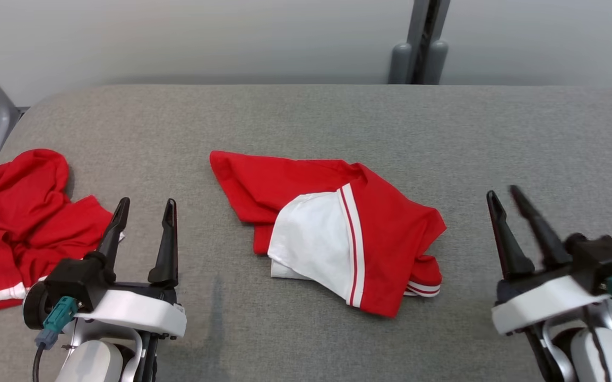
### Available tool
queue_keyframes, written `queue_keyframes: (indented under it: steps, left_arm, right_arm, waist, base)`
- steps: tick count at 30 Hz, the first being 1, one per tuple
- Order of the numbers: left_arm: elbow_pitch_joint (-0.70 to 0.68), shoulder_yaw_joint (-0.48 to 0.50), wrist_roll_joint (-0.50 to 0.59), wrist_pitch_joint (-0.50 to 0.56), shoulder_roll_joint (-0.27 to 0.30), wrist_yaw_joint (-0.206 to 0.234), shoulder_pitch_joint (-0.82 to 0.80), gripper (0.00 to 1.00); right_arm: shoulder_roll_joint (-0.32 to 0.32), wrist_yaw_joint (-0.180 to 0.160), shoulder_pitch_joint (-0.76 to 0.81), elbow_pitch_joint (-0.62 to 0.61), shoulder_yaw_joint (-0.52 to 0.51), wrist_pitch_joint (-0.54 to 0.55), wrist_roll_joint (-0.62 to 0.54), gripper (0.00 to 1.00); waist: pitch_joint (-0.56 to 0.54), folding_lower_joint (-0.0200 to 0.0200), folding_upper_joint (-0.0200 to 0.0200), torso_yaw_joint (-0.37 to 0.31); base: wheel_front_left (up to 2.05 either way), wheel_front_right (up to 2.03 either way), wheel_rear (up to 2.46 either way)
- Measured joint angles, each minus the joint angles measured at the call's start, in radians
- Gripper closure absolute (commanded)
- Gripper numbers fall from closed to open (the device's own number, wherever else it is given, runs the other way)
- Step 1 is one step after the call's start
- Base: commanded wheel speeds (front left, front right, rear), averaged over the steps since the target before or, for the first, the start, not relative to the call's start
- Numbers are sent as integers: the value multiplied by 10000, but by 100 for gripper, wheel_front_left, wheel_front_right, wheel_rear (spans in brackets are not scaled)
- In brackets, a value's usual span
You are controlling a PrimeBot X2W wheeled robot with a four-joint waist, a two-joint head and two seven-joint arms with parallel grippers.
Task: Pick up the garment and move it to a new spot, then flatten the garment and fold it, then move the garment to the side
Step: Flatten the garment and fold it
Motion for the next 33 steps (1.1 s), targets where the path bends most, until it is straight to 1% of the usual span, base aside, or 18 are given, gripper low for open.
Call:
queue_keyframes:
  steps: [5,8,15,22,33]
  left_arm:
    - [-163,-102,-2,134,63,-8,154,0]
    - [-221,-130,-2,228,132,13,400,0]
    - [-311,-253,33,468,293,180,982,0]
    - [-408,-341,8,639,407,257,1426,0]
    - [-437,-370,-75,656,456,267,1487,0]
  right_arm:
    - [188,0,445,61,-993,-90,228,0]
    - [286,0,755,109,-1264,-61,226,0]
    - [405,0,1548,44,-1344,21,224,0]
    - [487,0,2214,-326,-1475,267,224,0]
    - [531,0,2512,-742,-1634,453,209,0]
  waist:
    - [-235,0,0,-297]
    - [-438,0,0,-439]
    - [-922,0,0,-635]
    - [-1304,0,0,-607]
    - [-1326,0,0,-542]
  base:
    - [0,0,0]
    - [0,0,0]
    - [0,0,0]
    - [0,0,0]
    - [0,0,0]
